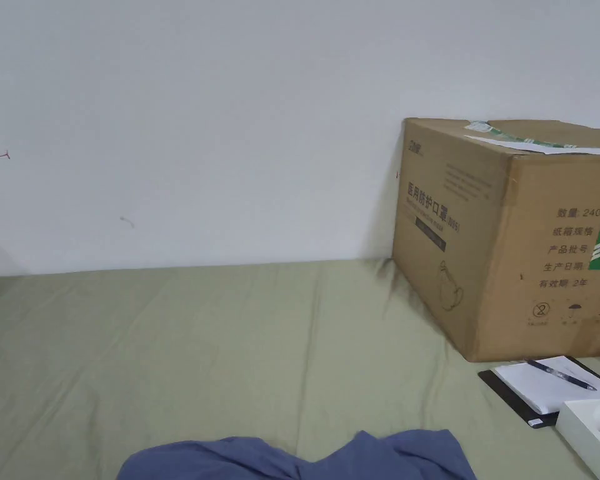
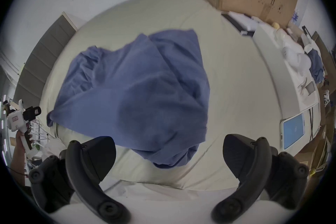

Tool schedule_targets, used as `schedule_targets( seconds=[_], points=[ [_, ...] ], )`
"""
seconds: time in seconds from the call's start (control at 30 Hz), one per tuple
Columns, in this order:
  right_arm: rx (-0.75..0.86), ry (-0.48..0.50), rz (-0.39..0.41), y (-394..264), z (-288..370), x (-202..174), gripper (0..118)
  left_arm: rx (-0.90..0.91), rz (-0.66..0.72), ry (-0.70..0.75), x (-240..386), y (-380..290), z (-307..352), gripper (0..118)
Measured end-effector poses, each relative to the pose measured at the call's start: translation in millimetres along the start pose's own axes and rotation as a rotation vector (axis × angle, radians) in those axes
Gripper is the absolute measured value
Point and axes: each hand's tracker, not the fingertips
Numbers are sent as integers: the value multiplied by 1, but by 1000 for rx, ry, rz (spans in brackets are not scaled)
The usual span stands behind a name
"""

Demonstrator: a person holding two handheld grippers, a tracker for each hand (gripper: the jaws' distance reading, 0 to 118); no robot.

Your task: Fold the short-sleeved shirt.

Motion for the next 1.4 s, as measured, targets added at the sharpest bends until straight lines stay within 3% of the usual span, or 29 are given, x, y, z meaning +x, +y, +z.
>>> schedule_targets(
  seconds=[0.1, 0.23, 0.27, 0.3, 0.33, 0.37, 0.4, 0.43, 0.53, 0.63, 0.83, 0.87, 0.9, 0.97, 1.03, 1.07, 1.23, 1.33, 1.4],
  points=[
    [114, -7, -48, 0, 32, -4, 117, 106, 18, -109, 2, 11, 28, 112],
    [293, 112, -125, -6, 78, -24, 115, 189, 70, -223, 18, 19, 63, 111],
    [361, 158, -130, -11, 88, -30, 107, 212, 85, -251, 21, 18, 70, 106],
    [440, 189, -133, -17, 97, -37, 92, 263, 95, -271, 31, 15, 78, 94],
    [509, 200, -128, -21, 104, -45, 64, 306, 94, -283, 34, 12, 84, 69],
    [546, 198, -119, -23, 107, -53, 27, 314, 80, -277, 46, 10, 89, 23],
    [552, 178, -97, -24, 109, -60, 7, 319, 55, -246, 53, 11, 89, 0],
    [554, 161, -77, -24, 110, -67, 6, 311, 24, -172, 60, 11, 87, 0],
    [557, 183, -31, -19, 110, -78, 0, 282, -40, -247, 75, 31, 80, 0],
    [547, 194, -1, -7, 106, -81, 0, 243, -87, -212, 84, 78, 55, 0],
    [474, 181, 29, 15, 73, -77, 0, -201, -44, -266, 90, 190, -95, 0],
    [459, 179, 28, 17, 65, -75, 0, -231, -29, -261, 90, 199, -120, 10],
    [440, 175, 27, 20, 56, -75, 0, -247, -25, -250, 94, 207, -143, 40],
    [396, 166, 19, 25, 41, -73, 0, -250, -26, -210, 95, 218, -184, 118],
    [367, 167, 19, 29, 27, -72, 0, -303, -47, -125, 100, 216, -220, 117],
    [356, 165, 21, 32, 22, -72, 0, -266, -57, -138, 101, 216, -232, 113],
    [326, 128, 52, 39, 0, -64, 0, -435, -175, -56, 115, 195, -283, 112],
    [316, 112, 35, 45, -10, -52, 0, -331, -257, -37, 123, 179, -276, 110],
    [315, 102, 19, 51, -16, -40, 0, -253, -281, -24, 128, 167, -265, 99]
  ],
)
